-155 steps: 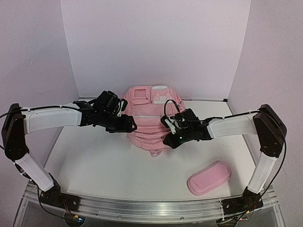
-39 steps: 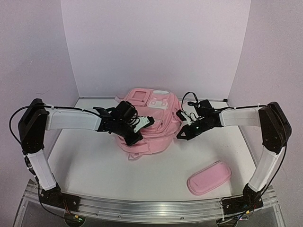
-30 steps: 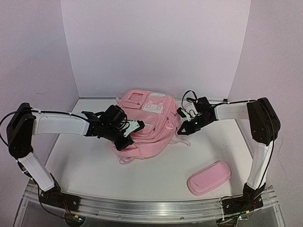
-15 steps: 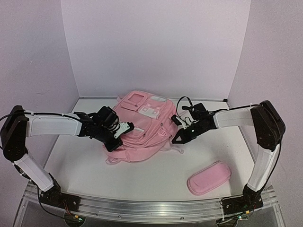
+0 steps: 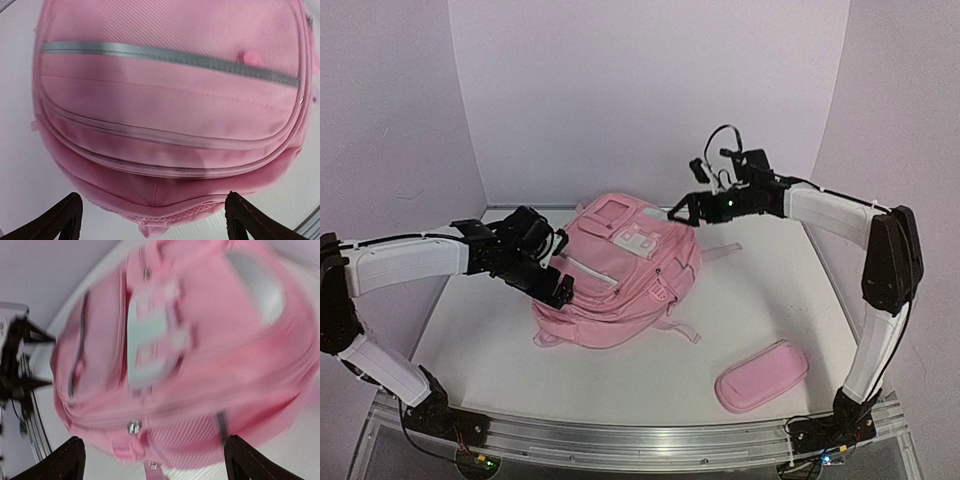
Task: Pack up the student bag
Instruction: Zip the student bag at the center of the board, then adjust the student bag at the center of the board.
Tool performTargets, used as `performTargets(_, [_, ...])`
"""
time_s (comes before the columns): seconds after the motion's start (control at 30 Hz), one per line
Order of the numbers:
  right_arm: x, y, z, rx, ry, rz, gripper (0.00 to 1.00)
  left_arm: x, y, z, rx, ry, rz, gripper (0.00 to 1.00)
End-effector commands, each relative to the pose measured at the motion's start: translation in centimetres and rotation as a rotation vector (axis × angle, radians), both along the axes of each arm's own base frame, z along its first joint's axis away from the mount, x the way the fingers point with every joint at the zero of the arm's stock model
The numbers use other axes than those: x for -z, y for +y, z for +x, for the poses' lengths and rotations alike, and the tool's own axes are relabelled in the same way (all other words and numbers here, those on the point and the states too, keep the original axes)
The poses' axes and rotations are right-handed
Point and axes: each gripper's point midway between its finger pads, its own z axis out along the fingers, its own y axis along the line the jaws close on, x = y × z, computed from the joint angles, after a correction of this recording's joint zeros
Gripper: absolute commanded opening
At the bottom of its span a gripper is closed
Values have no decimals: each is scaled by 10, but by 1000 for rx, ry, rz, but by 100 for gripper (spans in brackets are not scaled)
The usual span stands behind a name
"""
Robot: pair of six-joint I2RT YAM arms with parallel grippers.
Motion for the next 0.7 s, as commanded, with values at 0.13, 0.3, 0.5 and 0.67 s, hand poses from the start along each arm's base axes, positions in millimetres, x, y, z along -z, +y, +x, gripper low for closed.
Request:
performTargets(0.13, [-14, 14, 111, 155, -99, 35, 98, -36, 31, 5, -581, 102, -323, 100])
performTargets(0.3, [31, 23, 131, 175, -34, 26, 98, -13, 41, -3, -853, 231, -456, 100])
performTargets(0.5, [81, 32, 120, 130, 102, 41, 98, 17, 42, -12, -994, 317, -622, 100])
performTargets(0.67, [106, 37, 90, 68, 251, 83, 87, 33, 40, 0, -989, 275, -709, 93])
